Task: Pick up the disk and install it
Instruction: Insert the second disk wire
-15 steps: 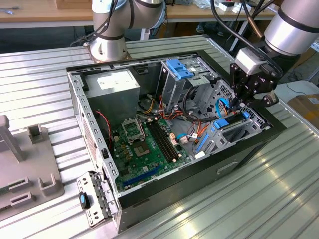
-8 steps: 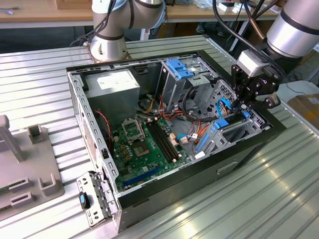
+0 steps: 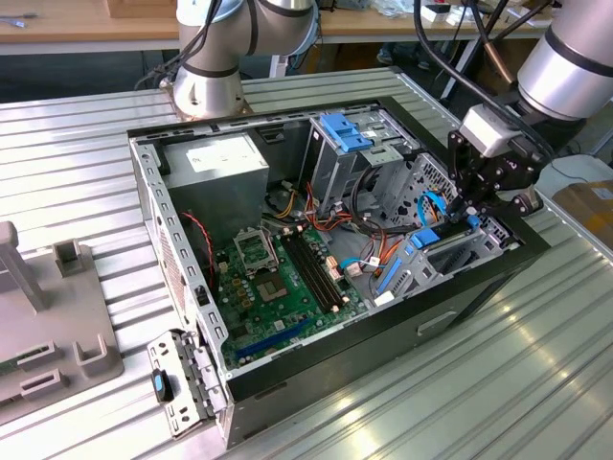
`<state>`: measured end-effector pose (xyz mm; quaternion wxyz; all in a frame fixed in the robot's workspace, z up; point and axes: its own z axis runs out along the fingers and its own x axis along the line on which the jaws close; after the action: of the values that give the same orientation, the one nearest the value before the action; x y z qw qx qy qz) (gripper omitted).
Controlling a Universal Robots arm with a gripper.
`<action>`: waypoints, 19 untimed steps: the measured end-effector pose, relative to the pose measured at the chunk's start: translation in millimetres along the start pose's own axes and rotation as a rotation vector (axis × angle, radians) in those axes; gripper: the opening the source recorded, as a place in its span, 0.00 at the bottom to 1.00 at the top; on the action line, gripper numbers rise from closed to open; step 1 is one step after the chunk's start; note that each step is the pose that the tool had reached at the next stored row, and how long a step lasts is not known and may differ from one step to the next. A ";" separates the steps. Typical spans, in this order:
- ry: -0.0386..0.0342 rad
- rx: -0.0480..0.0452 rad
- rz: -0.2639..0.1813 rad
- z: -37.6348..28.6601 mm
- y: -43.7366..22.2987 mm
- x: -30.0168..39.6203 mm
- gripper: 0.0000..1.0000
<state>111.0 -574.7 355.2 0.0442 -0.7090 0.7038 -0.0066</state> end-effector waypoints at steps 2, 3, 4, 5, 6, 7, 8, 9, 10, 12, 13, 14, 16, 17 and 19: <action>-0.0011 0.0000 0.000 0.3 0.0 0.3 0.16; -0.0020 0.0000 0.001 0.8 0.1 1.0 0.16; -0.0031 0.0001 0.003 2.2 0.2 1.8 0.16; -0.0039 0.0004 0.008 2.6 0.2 1.9 0.16; -0.0090 0.0006 0.010 2.8 0.2 2.0 0.16; -0.0152 0.0006 0.011 3.0 0.2 2.0 0.16; -0.0204 0.0007 0.012 2.9 0.2 2.0 0.16; -0.0226 0.0007 0.012 2.9 0.2 1.9 0.16; -0.0227 0.0007 0.012 2.9 0.2 1.9 0.16; -0.0285 0.0006 0.013 2.9 0.3 2.2 0.16; -0.0357 0.0007 0.013 3.0 0.2 2.1 0.16; -0.0357 0.0007 0.013 2.9 0.2 2.2 0.16; -0.0363 0.0007 0.013 2.8 0.2 4.0 0.16; -0.0382 0.0007 0.014 2.9 0.2 4.3 0.16; -0.0444 0.0008 0.014 4.0 0.3 4.5 0.16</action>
<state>111.1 -579.0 351.0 0.0602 -0.7038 0.7077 0.0092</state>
